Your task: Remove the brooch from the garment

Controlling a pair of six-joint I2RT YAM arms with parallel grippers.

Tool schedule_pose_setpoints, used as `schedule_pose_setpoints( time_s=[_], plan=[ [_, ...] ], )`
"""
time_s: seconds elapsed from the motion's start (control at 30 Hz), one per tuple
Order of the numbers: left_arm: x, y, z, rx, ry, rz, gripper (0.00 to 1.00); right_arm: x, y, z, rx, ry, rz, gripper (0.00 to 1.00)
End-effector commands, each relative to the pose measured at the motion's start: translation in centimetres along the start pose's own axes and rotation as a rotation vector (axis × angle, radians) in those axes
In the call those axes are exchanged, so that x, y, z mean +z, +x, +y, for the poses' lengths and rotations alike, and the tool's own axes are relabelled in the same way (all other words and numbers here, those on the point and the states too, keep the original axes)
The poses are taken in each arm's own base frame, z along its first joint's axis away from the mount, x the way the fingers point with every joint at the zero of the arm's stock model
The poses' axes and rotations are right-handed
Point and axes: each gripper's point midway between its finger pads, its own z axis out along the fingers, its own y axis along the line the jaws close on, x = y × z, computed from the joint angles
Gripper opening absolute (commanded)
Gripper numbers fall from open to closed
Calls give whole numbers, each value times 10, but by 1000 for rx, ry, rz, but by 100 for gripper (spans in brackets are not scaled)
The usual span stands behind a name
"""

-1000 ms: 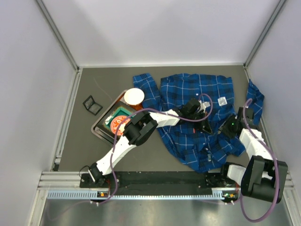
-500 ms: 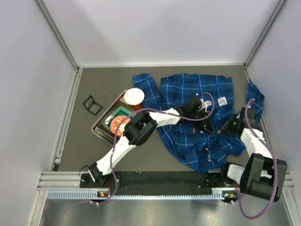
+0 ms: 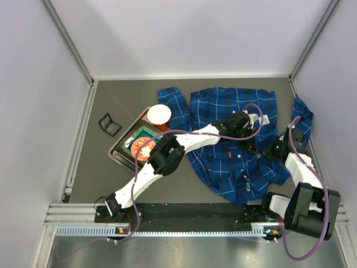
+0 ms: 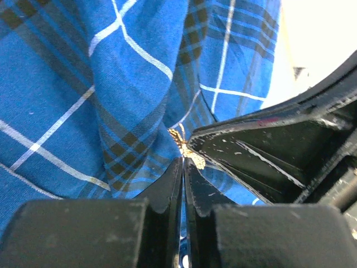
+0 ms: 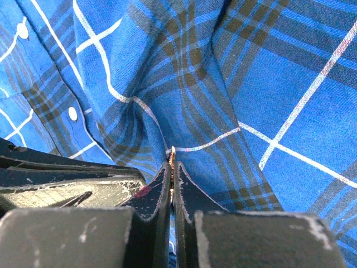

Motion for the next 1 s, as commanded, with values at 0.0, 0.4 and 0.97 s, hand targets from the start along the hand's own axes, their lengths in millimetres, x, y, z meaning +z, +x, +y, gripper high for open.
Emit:
schedule_pose_setpoints(
  time_s=[0.0,0.4,0.97],
  plan=[
    [-11,-16,4,28,-152,-66,12,-5,-10,4,-70,-30,-57,0],
    [-1,-12,2,39,-183,-65,9,-13,-12,20,-192,-7,-126,0],
    [6,-1,-15,50,-135,-44,12,-13,-9,24,-215,-15,-125,0]
  ],
)
